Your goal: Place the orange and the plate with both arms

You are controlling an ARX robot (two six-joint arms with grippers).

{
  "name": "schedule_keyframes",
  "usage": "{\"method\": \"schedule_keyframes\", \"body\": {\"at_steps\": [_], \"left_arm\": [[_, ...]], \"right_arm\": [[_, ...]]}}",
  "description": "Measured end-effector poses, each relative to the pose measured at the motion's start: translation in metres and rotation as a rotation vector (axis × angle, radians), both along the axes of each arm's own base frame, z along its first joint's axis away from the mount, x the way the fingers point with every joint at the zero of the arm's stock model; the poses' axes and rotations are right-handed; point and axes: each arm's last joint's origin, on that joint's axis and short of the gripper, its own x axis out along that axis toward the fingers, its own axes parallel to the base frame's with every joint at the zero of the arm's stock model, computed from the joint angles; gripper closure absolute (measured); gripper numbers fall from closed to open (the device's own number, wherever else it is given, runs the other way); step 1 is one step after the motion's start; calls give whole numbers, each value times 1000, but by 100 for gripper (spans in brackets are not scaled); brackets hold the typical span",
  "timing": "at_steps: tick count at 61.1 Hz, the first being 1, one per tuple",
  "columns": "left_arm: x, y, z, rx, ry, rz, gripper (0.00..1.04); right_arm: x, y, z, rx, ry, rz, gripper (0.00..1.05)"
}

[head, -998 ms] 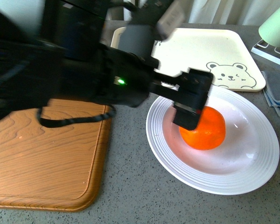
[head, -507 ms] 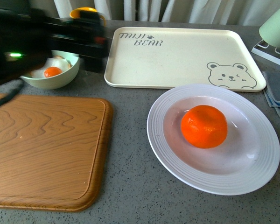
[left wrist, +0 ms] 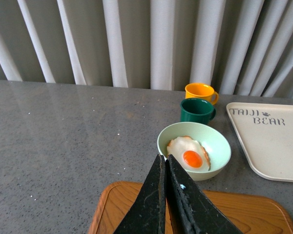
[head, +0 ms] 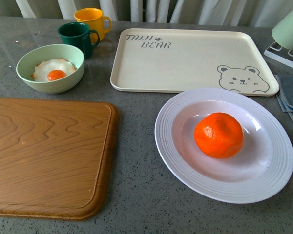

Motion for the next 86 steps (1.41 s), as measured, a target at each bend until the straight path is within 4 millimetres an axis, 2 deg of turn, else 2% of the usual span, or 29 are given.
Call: {"method": "schedule_keyframes", "body": {"at_steps": [12,35,86], "left_arm": [[-16,1,1,0,-3,-2,103],[-32,1,8,1,-26,-2,103],[-51,1,8,0,-30,-2,103]], "right_arm": [[0,0,0,0,0,0,9],[0,0,0,0,0,0,9],[0,0,0,0,0,0,9]]}}
